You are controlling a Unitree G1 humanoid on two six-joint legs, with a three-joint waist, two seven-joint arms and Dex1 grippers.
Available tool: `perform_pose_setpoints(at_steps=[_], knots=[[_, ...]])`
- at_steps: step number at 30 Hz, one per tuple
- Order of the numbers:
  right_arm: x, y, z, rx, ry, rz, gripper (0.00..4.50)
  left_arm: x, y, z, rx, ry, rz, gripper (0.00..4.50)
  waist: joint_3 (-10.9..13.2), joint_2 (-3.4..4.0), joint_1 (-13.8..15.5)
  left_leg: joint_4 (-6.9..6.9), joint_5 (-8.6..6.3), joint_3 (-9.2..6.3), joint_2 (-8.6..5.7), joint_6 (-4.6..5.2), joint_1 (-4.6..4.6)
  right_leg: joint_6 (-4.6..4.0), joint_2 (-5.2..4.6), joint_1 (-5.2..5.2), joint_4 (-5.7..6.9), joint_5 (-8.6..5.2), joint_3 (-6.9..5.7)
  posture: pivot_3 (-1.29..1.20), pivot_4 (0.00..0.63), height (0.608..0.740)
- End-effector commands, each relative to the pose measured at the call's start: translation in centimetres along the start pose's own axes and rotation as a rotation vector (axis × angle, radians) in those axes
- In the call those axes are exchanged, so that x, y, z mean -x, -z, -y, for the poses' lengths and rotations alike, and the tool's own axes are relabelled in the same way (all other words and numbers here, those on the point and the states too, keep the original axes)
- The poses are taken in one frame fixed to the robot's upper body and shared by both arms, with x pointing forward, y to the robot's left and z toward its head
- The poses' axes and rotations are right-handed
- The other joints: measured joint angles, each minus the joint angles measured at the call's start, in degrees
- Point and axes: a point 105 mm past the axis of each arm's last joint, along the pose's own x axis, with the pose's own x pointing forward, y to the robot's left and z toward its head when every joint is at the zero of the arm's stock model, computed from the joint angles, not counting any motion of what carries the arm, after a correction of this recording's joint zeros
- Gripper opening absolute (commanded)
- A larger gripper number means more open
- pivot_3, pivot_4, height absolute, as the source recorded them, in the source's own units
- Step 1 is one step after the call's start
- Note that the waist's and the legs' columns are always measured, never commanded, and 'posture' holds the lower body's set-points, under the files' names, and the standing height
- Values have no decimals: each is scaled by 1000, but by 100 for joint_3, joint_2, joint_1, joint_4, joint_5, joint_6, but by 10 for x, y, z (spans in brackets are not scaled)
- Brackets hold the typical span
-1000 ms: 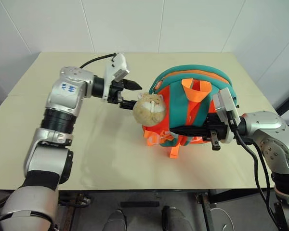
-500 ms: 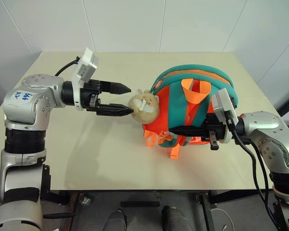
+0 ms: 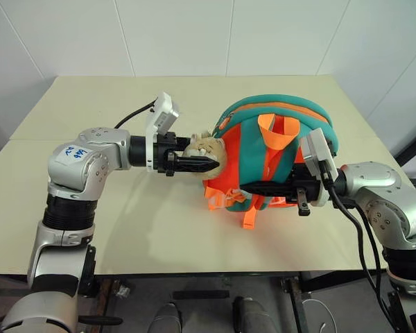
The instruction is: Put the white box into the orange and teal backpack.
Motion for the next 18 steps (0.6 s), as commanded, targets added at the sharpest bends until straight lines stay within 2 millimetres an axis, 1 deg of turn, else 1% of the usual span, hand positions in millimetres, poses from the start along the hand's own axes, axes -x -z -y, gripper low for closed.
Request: perform_pose_setpoints(at_steps=[1,3,6,9,13,15,17,18], knots=[[5,-18,-5,77,20,81,0,8,-15,1,-36,-1,4,1840,0,0,1,0,0,0,0,0,-1,0,0,0,-1,0,0,0,150,740],[6,-21,-7,79,22,105,0,14,-22,-2,-46,-20,16,1428,0,0,2,-2,0,0,0,0,-1,-1,0,-1,-1,0,0,0,150,740],[6,-22,-11,82,28,126,0,23,-29,-6,-55,-41,26,1180,0,0,-9,-3,0,0,0,0,-1,0,0,-1,-3,0,0,0,150,740],[7,-24,-14,79,31,151,0,33,-35,-17,-60,-101,24,1082,0,0,-4,-5,0,0,0,0,-1,-1,0,-2,-3,-1,0,0,150,740],[7,-25,-19,69,35,169,0,45,-35,-30,-60,-169,5,1063,1,1,-9,-6,-1,0,0,0,-1,-1,0,-2,-3,-1,0,0,150,740],[7,-24,-20,65,35,173,0,49,-33,-36,-48,-196,-12,1063,1,1,-8,-6,-1,0,0,0,-1,-2,0,-2,-4,-1,0,0,150,740],[7,-24,-22,60,36,181,0,54,-26,-44,-32,-229,-42,1062,1,1,-11,-9,-1,1,0,0,0,-3,0,-2,-5,-2,0,0,150,740],[6,-25,-23,58,38,189,0,56,-19,-51,-18,-254,-72,1060,1,1,-9,-9,-1,1,0,0,0,-3,0,-2,-5,-2,0,0,150,740]])
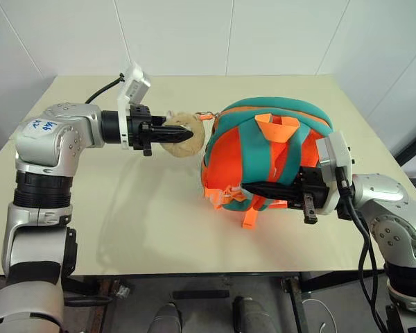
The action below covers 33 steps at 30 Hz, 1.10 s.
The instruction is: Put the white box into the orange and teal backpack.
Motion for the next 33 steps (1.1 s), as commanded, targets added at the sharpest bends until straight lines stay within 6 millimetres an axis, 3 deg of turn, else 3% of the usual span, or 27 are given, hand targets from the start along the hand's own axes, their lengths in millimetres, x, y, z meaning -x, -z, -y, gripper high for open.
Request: perform_pose_setpoints(at_steps=[1,11,15,22,24,26,29,30,33], knots=[[1,-18,-7,60,-1,71,0,11,5,-19,-19,-91,-63,1051,0,0,3,0,0,0,0,0,0,0,0,-1,0,0,0,0,150,740],[-2,-20,-8,56,19,90,0,-7,62,-37,14,-79,-299,1028,0,0,7,-4,0,1,0,1,0,-3,0,-2,-1,-2,0,0,150,740],[-2,-19,-7,55,30,88,0,-24,91,-35,25,-32,-393,1027,0,0,12,-3,-1,1,0,1,-2,-6,0,-2,-1,-3,0,0,150,740],[0,-15,-4,29,51,54,0,-36,124,-37,37,-18,-480,982,0,0,5,-4,-2,1,0,4,-2,-5,0,-3,-1,-3,0,0,150,740],[0,-14,-4,22,53,41,0,-39,123,-38,30,-16,-458,980,0,-1,13,-2,-2,1,0,4,-1,-5,0,-2,-1,-3,0,0,150,740],[2,-11,-3,11,66,2,0,-48,99,-35,32,14,-273,976,0,-1,22,1,-2,1,0,4,-1,-6,-1,0,-2,-3,-1,0,150,740],[8,-2,0,-11,91,-85,0,-43,85,-27,57,90,-204,975,3,-4,24,5,-2,1,0,4,-7,-12,-2,-1,-3,-6,-1,0,150,740],[10,1,-1,-21,89,-116,0,-40,81,-25,61,102,-183,1325,3,-5,24,5,-2,2,0,4,-7,-12,-3,-1,-3,-6,-1,0,150,740],[17,4,-2,-54,92,-169,971,-33,76,-27,74,87,-144,2301,3,-4,16,1,-6,1,0,10,-7,-5,-2,-3,-3,-3,-1,0,150,740]])
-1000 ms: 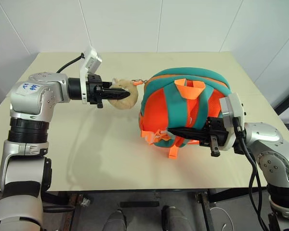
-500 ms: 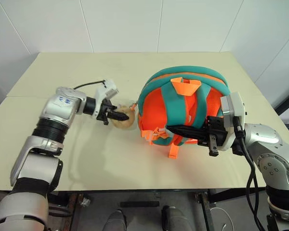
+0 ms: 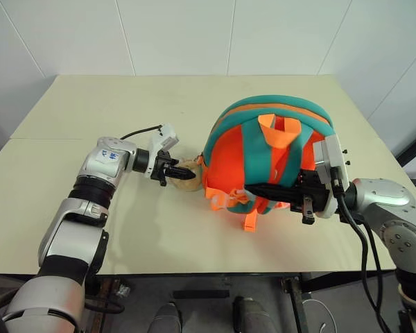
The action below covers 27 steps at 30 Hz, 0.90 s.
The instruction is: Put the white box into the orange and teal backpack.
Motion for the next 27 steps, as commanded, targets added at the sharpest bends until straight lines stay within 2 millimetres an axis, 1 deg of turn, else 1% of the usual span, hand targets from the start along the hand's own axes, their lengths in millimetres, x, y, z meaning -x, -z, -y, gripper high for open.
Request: perform_pose_setpoints(at_steps=[1,4,7,9,10,11,13,15,16,18,20,22,23,24,26,27], knots=[[10,-8,-6,24,-12,-37,1317,17,-14,3,-23,-1,76,2621,0,0,2,-1,0,0,0,0,0,1,0,-1,1,0,0,0,150,740],[19,-9,-8,25,-7,-77,2345,28,-18,0,-34,-38,124,3585,0,0,7,-2,-3,0,0,0,0,3,0,-1,1,1,0,0,150,740],[30,-12,-6,34,28,-107,3305,42,-21,-6,-87,-114,183,4465,1,-1,5,-2,-5,0,0,0,0,3,0,-1,1,2,0,0,150,740],[40,-13,-3,41,62,-138,4023,51,-21,-9,-123,-169,217,4500,1,-1,10,-1,-5,0,0,0,0,3,-1,0,0,2,0,0,150,740],[47,-13,0,45,94,-160,4294,57,-22,-11,-150,-199,248,4500,1,-1,15,-1,-5,0,0,-1,0,4,-1,-1,0,2,-1,0,150,740],[53,-13,1,48,115,-175,4453,62,-23,-12,-169,-218,269,4500,1,-1,18,-1,-5,1,0,-1,1,4,-2,0,-1,2,-1,0,150,740],[68,-12,6,53,180,-220,4453,72,-25,-10,-196,-221,344,4500,1,-1,27,-1,-6,1,0,-1,1,4,-2,0,-1,2,-1,0,150,740],[90,-9,12,55,275,-283,4453,87,-27,-6,-236,-216,421,4500,1,-1,35,0,-6,4,0,-2,1,3,-2,0,-2,2,0,0,150,740],[103,-8,14,59,328,-319,4453,95,-25,-4,-254,-216,446,4500,1,-1,45,-1,-7,5,0,-3,1,2,-3,0,-2,1,0,0,150,740],[119,-8,15,68,385,-357,4453,103,-22,-3,-270,-216,469,4500,1,-1,73,0,-8,9,0,-4,0,2,-4,0,-5,1,0,0,150,740],[148,-12,22,87,506,-404,4453,115,-21,1,-287,-207,532,4500,1,-1,96,4,-9,14,0,-3,4,2,-5,1,-5,1,0,0,150,740],[168,-12,25,92,575,-434,4453,119,-20,3,-299,-196,559,4500,1,-1,133,10,-9,18,0,-3,4,-4,-6,2,-5,-2,0,0,150,740],[175,-11,25,90,592,-439,4453,120,-19,5,-307,-184,570,4500,1,-1,136,14,-9,19,0,-3,6,-17,-7,6,-7,-9,0,0,150,740],[182,-11,28,96,621,-421,4453,120,-17,6,-291,-166,576,4500,1,-2,135,15,-9,23,0,-3,7,-55,-8,7,-12,-29,1,0,150,740],[192,-9,34,103,672,-366,4453,120,-15,6,-283,-146,595,4500,0,-3,130,19,-9,24,0,-3,8,-74,-8,14,-19,-34,2,0,150,740],[194,-7,36,104,685,-337,4453,120,-14,5,-288,-146,602,4500,-1,-5,127,18,-6,25,0,0,8,-76,-8,17,-26,-29,3,0,150,740]])
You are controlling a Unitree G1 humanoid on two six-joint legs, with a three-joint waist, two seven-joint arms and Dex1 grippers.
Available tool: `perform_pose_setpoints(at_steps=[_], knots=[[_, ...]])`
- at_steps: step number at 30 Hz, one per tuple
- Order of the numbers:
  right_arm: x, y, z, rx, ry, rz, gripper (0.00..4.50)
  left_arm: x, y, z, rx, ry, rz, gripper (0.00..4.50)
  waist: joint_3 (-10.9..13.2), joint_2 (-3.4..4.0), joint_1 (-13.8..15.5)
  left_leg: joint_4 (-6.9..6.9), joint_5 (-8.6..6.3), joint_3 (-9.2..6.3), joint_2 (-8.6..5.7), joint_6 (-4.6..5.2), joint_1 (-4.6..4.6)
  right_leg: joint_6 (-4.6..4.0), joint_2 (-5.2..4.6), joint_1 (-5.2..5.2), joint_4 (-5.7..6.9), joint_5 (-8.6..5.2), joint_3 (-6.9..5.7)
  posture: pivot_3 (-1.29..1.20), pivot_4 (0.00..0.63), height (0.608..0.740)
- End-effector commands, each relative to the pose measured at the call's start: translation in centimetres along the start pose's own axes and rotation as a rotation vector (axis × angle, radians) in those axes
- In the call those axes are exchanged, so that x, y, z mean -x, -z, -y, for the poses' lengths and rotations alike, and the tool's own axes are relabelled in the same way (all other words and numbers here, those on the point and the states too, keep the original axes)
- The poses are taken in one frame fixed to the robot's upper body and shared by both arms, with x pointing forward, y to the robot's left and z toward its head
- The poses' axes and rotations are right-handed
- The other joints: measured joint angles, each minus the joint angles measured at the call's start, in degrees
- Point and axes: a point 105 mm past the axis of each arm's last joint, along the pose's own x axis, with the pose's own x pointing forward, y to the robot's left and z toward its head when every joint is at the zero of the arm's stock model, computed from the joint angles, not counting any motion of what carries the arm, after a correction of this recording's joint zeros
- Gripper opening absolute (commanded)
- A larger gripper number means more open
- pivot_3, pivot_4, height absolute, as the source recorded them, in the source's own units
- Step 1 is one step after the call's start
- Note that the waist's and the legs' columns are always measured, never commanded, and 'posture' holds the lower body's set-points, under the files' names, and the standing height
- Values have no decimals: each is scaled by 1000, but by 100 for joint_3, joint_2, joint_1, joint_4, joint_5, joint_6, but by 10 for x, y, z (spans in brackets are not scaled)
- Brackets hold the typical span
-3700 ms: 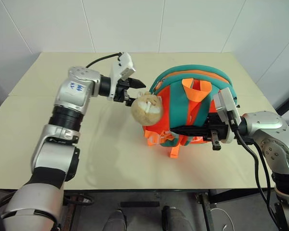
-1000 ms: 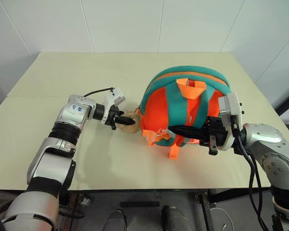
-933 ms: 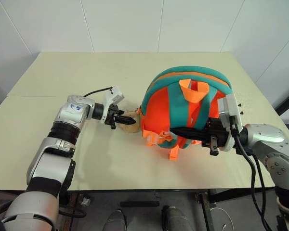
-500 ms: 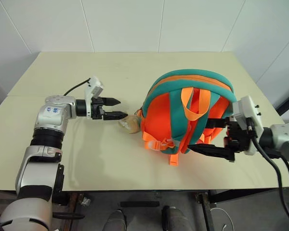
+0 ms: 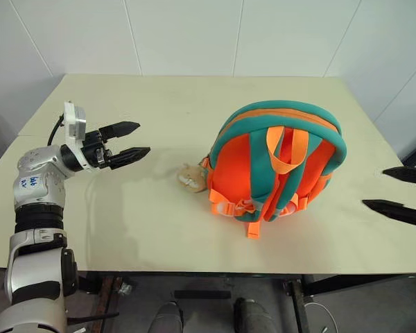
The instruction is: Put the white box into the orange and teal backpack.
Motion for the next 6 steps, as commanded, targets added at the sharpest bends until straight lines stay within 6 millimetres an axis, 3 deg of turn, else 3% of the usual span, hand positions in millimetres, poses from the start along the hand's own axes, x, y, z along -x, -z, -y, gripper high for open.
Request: perform_pose_setpoints(at_steps=[1,6], knots=[[6,1,13,7,77,104,4453,4,-7,0,-36,8,61,4500,-1,-2,-4,1,1,0,0,0,2,-1,0,3,-4,3,0,0,150,740],[-5,-4,9,16,60,181,4453,5,-3,4,-25,19,53,4500,-1,0,-15,0,3,5,0,1,5,1,0,3,-2,8,6,0,150,740]])
